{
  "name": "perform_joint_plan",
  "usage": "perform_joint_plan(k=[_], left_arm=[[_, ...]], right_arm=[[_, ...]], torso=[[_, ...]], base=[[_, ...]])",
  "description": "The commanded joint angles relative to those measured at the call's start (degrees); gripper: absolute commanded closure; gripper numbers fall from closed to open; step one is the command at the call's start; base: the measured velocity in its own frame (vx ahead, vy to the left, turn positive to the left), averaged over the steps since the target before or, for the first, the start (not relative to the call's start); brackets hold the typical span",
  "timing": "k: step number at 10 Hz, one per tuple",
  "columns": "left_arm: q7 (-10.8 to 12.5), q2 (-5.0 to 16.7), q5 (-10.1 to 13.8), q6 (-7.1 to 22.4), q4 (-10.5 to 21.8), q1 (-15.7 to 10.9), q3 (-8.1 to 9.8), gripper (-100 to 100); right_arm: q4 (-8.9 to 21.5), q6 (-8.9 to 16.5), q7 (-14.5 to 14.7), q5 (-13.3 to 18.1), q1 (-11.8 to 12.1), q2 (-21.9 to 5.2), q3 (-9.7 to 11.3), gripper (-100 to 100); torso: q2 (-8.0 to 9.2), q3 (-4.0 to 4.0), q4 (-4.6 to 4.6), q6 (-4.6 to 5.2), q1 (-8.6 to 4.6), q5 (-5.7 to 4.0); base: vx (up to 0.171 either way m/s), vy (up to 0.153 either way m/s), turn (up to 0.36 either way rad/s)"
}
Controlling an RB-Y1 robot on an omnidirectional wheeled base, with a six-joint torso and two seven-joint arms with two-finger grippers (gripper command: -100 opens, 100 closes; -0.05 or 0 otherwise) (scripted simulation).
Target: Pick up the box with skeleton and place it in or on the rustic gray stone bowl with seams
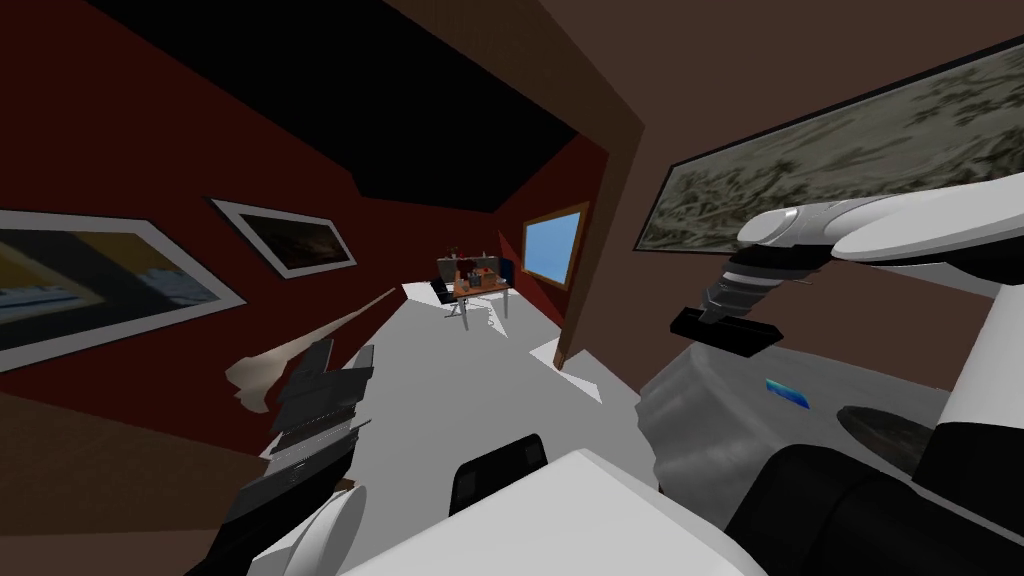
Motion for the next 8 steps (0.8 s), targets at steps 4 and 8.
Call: perform_joint_plan(k=[4, 8], left_arm=[[0.0, 0.0, 0.0, 0.0, 0.0, 0.0, 0.0, 0], [0.0, 0.0, 0.0, 0.0, 0.0, 0.0, 0.0, 0]], right_arm=[[3.7, -1.8, -0.7, 0.1, -0.7, 1.6, 2.0, 100], [6.3, -3.2, -1.1, 0.3, -1.7, 3.0, 3.9, 100]], torso=[[-0.03, 0.01, 0.03, 0.11, 0.08, 0.03], [0.0, 0.04, 0.06, 0.1, 0.09, 0.1]], base=[[-0.079, -0.084, 0.031], [-0.07, -0.083, 0.022]])
